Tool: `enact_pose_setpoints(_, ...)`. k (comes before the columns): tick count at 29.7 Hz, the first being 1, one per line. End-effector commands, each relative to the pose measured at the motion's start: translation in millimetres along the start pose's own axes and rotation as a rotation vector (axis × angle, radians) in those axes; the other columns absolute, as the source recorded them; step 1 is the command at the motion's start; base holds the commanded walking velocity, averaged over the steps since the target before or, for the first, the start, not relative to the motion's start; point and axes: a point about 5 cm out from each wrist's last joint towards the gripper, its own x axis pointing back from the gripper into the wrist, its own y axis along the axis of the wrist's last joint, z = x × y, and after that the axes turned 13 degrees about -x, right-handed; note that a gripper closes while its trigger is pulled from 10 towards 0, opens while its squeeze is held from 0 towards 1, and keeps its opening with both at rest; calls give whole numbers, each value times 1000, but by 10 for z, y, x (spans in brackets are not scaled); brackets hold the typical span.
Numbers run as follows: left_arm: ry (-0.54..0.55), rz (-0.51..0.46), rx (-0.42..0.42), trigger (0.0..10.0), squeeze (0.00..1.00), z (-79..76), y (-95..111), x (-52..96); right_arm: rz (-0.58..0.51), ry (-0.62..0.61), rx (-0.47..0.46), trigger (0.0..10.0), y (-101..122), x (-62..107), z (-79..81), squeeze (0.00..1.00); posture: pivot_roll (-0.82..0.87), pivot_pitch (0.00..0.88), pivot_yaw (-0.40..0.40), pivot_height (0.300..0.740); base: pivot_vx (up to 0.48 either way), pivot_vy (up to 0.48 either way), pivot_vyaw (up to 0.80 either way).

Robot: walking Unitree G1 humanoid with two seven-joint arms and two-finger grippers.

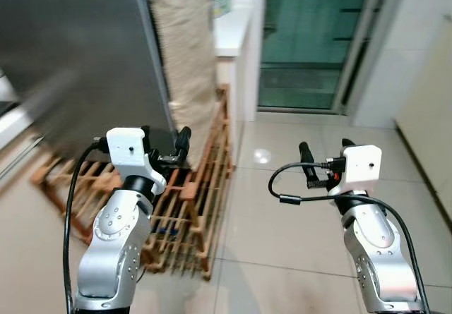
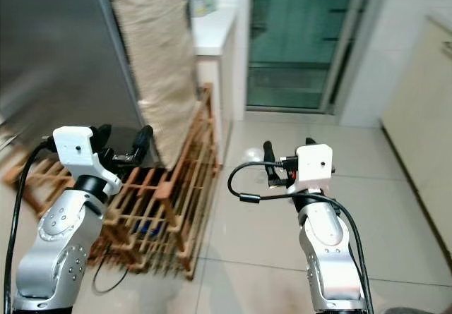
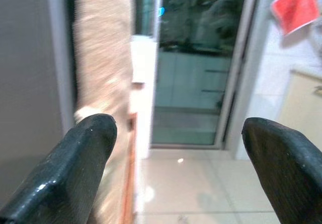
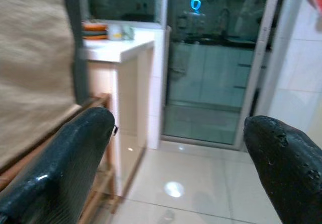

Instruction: Restocking fridge

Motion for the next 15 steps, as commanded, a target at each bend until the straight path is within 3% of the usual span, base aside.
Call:
enact_pose_setpoints(1,59,31,-31,10000,0,124,-41,2,2,32,-8,10000,-13,-52,109,0,-157,0,75,740,454,0,0)
enact_pose_setpoints(8,142,73,-82,10000,0,203,-65,-51,5,39,-9,10000,-30,-76,131,0,-155,0,80,740,442,0,0)
enact_pose_setpoints(11,223,77,-61,10000,0,304,-46,-74,6,51,-7,10000,-35,-89,153,0,-154,0,80,740,0,0,0)
enact_pose_setpoints(15,230,62,-65,10000,0,313,-16,-77,12,58,-5,10000,-50,-88,159,0,-155,0,79,740,0,0,0)
